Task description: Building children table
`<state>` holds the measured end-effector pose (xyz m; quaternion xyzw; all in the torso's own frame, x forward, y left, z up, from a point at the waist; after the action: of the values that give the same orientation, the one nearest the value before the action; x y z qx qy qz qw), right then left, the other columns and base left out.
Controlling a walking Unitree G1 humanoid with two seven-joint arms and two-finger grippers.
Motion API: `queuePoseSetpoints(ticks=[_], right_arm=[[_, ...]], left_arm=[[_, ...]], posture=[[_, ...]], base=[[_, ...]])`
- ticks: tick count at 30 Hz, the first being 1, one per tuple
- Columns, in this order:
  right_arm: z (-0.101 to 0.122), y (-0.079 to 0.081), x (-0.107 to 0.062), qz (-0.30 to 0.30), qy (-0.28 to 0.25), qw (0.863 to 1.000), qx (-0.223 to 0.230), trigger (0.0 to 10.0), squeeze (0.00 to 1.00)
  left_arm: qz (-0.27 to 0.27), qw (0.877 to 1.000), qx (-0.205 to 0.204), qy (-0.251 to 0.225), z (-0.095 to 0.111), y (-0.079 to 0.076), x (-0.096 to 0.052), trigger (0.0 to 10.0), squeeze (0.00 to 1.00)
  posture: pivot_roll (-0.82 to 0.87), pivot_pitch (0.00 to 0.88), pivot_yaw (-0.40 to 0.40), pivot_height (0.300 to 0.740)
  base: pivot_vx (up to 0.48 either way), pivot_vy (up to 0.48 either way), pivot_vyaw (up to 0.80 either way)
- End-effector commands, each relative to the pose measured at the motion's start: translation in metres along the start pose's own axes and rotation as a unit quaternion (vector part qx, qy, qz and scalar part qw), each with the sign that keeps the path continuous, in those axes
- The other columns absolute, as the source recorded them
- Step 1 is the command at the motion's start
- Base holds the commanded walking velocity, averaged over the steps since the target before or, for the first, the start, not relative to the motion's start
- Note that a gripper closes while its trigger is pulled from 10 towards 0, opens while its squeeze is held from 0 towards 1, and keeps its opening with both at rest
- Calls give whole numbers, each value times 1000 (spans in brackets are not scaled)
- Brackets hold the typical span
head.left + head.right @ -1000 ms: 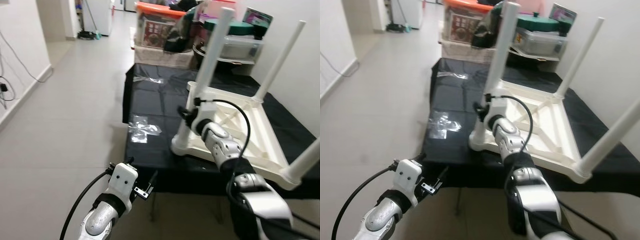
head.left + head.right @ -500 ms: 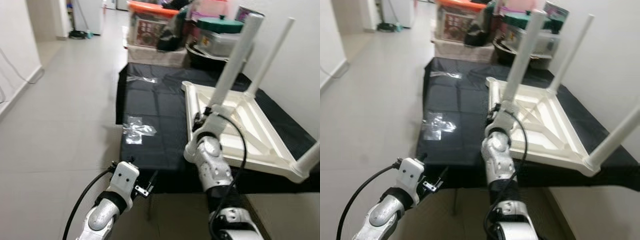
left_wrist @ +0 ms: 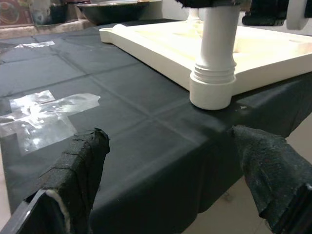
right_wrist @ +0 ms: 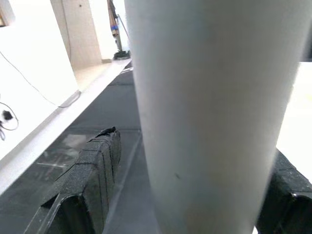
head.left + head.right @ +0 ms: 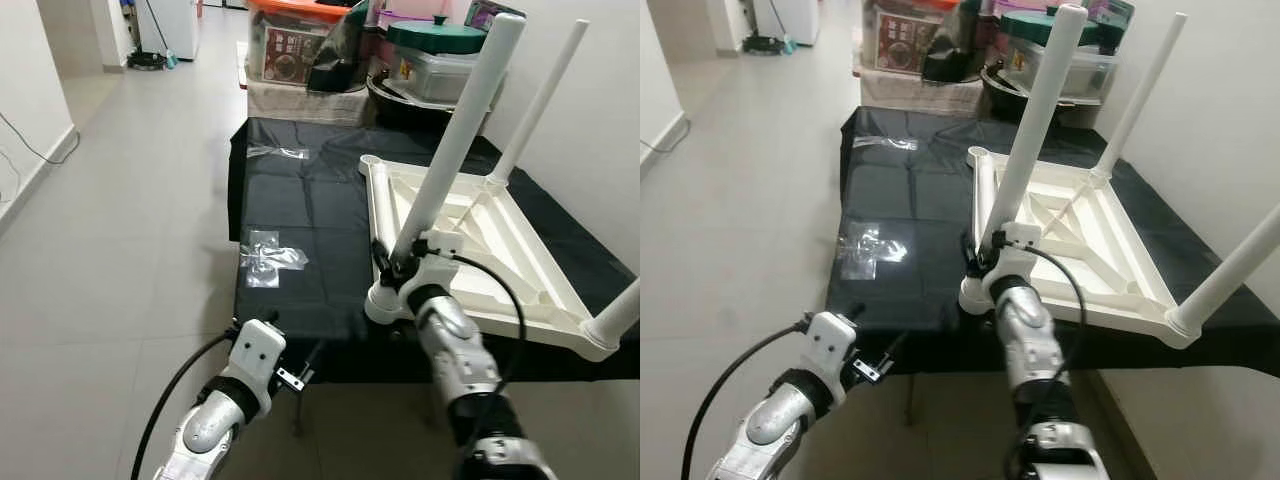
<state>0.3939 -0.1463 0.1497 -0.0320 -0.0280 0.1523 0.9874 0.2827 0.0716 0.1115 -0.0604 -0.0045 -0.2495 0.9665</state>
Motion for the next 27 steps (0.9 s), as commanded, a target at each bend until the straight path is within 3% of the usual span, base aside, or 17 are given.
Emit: queuePoseSetpoints(ticks=[1, 2, 4, 5, 7, 11, 12, 15, 16, 20, 24, 27], right_arm=[[-2, 12, -3, 73, 0, 997, 18, 10000, 0], [3, 24, -7, 176, -4, 984, 26, 10000, 0], [3, 24, -7, 176, -4, 984, 26, 10000, 0], [7, 33, -10, 247, -5, 969, 26, 10000, 0], [10, 40, -8, 304, -5, 953, 13, 10000, 0], [11, 41, -6, 315, -7, 949, 11, 10000, 0], [13, 47, -5, 339, -12, 941, 1, 10000, 0], [13, 49, -3, 345, -11, 939, -5, 10000, 0], [14, 55, -3, 364, -12, 931, -7, 10000, 0], [15, 62, -4, 384, -14, 923, -7, 10000, 0], [14, 68, 2, 378, -13, 925, -22, 10000, 0], [10, 71, 10, 352, -6, 935, -48, 10000, 0]], left_arm=[[-10, 1000, -4, 2, -2, -5, 2, 10000, 0], [-12, 1000, -2, 1, -2, -5, 4, 10000, 0], [-12, 1000, -2, 1, -2, -5, 4, 10000, 0], [-13, 1000, -1, 1, -3, -5, 5, 10000, 0], [-14, 1000, 2, -2, -3, -4, 7, 10000, 0], [-14, 1000, 2, -2, -3, -4, 7, 10000, 0], [-14, 1000, 3, -3, -3, -3, 8, 10000, 0], [-14, 1000, 3, -4, -3, -3, 8, 10000, 0], [-14, 1000, 4, -5, -3, -3, 8, 10000, 0], [-15, 1000, 5, -5, -3, -2, 9, 10000, 0], [-15, 1000, 5, -6, -3, -2, 10, 10000, 0], [-16, 1000, 5, -7, -3, -3, 10, 10000, 0]], posture=[[143, 0, -115, 740], [155, 0, -121, 740], [155, 0, -121, 740], [155, 0, -119, 740], [158, 0, -120, 740], [163, 0, -124, 740], [167, 0, -124, 740], [167, 0, -124, 740], [167, 0, -124, 740], [167, 0, -124, 740], [167, 0, -124, 740], [168, 0, -125, 740]], base=[[0, 0, 0], [0, 0, 0], [0, 0, 0], [0, 0, 0], [0, 0, 0], [0, 0, 0], [0, 0, 0], [0, 0, 0], [0, 0, 0], [0, 0, 0], [0, 0, 0], [0, 0, 0]])
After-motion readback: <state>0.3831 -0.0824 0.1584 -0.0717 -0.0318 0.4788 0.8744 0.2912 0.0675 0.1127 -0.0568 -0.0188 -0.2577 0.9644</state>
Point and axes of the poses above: a point about 5 cm out from each wrist's last joint towards the gripper, its own x axis pointing out of the wrist towards the gripper, its own z axis along the axis of the wrist's last joint, y = z × x, the point moved 4 cm from there along x, pointing out of the wrist towards the gripper, and after that the axes turned 14 degrees about -x, right-handed, at the moved point
